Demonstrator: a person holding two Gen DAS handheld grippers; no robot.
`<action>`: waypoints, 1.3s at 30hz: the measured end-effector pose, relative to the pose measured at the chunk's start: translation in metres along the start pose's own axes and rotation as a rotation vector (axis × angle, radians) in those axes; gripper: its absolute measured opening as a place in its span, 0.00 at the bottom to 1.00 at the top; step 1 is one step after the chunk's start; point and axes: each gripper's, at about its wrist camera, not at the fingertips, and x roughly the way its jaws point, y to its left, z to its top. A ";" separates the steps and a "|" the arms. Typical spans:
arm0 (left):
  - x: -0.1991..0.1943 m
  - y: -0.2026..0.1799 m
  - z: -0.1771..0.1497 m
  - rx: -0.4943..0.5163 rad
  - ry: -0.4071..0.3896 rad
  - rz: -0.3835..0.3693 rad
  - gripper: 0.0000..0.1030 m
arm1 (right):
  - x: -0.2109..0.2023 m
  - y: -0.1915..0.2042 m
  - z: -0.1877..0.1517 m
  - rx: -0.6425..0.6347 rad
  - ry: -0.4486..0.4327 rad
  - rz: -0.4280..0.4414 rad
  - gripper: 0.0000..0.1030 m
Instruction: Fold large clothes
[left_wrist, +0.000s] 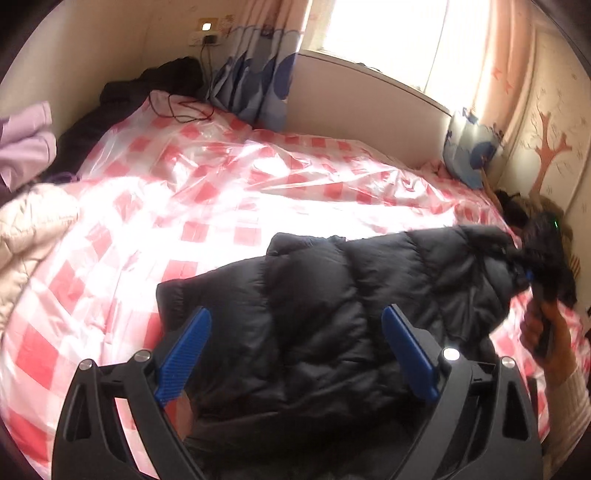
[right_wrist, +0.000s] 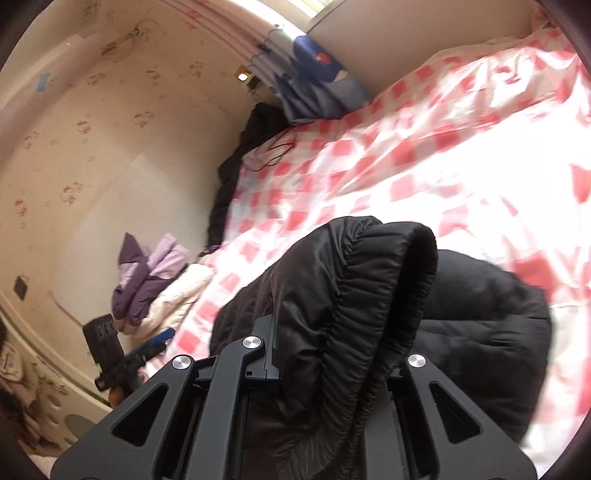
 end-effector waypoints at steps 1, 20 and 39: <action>0.008 0.003 0.002 -0.017 0.006 0.006 0.87 | -0.004 -0.005 0.000 0.009 -0.004 -0.012 0.10; 0.074 -0.005 -0.018 0.185 0.102 0.196 0.93 | -0.057 -0.083 -0.048 0.094 0.001 -0.443 0.63; 0.103 -0.026 -0.045 0.346 0.110 0.319 0.93 | 0.023 -0.007 -0.070 -0.246 0.122 -0.608 0.67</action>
